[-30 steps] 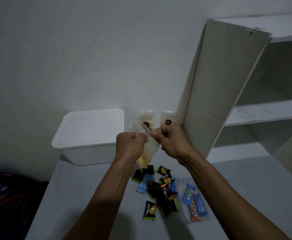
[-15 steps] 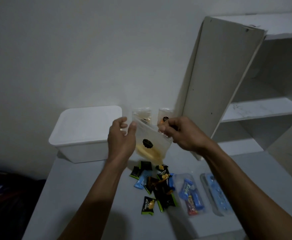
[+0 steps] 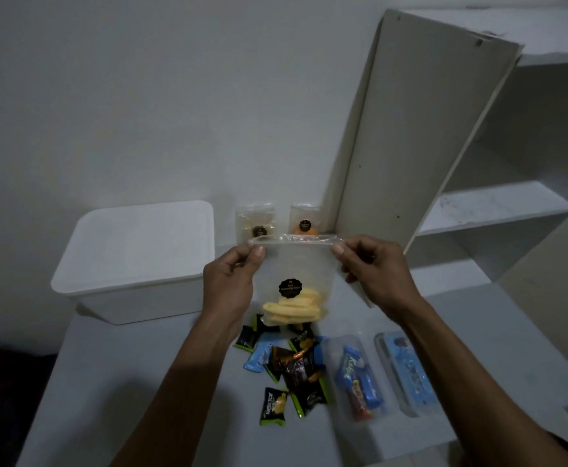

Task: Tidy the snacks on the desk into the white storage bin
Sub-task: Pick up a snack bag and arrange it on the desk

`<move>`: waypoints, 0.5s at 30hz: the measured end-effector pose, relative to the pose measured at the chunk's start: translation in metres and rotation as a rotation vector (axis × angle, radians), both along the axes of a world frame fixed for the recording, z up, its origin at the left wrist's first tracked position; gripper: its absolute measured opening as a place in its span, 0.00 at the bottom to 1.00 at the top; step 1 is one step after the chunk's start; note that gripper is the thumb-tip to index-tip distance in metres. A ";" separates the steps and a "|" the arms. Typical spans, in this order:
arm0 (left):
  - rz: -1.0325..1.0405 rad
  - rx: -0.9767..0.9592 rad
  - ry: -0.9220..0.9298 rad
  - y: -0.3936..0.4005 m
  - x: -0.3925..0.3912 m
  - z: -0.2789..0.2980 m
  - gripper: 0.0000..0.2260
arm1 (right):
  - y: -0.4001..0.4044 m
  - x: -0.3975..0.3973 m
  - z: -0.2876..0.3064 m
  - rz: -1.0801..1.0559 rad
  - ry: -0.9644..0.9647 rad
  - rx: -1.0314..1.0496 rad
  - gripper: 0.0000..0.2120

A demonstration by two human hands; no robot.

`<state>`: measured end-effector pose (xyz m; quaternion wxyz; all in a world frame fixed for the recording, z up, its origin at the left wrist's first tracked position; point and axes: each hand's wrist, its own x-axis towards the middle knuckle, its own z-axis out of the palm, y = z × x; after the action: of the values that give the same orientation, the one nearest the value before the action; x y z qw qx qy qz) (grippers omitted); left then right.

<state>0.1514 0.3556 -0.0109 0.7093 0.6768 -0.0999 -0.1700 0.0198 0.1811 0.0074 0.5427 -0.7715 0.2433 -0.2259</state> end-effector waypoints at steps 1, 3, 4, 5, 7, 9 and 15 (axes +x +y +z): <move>0.000 0.006 -0.008 -0.005 0.002 -0.005 0.02 | -0.002 0.005 -0.007 -0.040 -0.015 0.022 0.06; 0.016 0.008 -0.036 -0.015 0.009 -0.017 0.03 | -0.009 0.016 -0.019 -0.075 -0.026 0.067 0.06; 0.038 0.009 -0.040 -0.021 0.013 -0.024 0.03 | -0.015 0.021 -0.026 -0.084 -0.025 0.083 0.06; 0.060 0.020 -0.040 -0.028 0.018 -0.031 0.04 | -0.021 0.026 -0.032 -0.093 -0.024 0.094 0.06; 0.088 0.054 -0.030 -0.047 0.029 -0.045 0.04 | -0.039 0.039 -0.045 -0.124 -0.017 0.107 0.05; 0.101 0.085 -0.022 -0.070 0.041 -0.056 0.04 | -0.061 0.054 -0.058 -0.172 -0.009 0.123 0.05; 0.163 0.133 -0.057 -0.151 0.090 -0.079 0.04 | -0.131 0.116 -0.092 -0.281 -0.007 0.122 0.04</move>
<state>0.2412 0.2045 -0.0895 0.6711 0.7328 -0.0533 -0.0987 0.1360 0.0496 -0.0844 0.5526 -0.6947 0.3600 -0.2870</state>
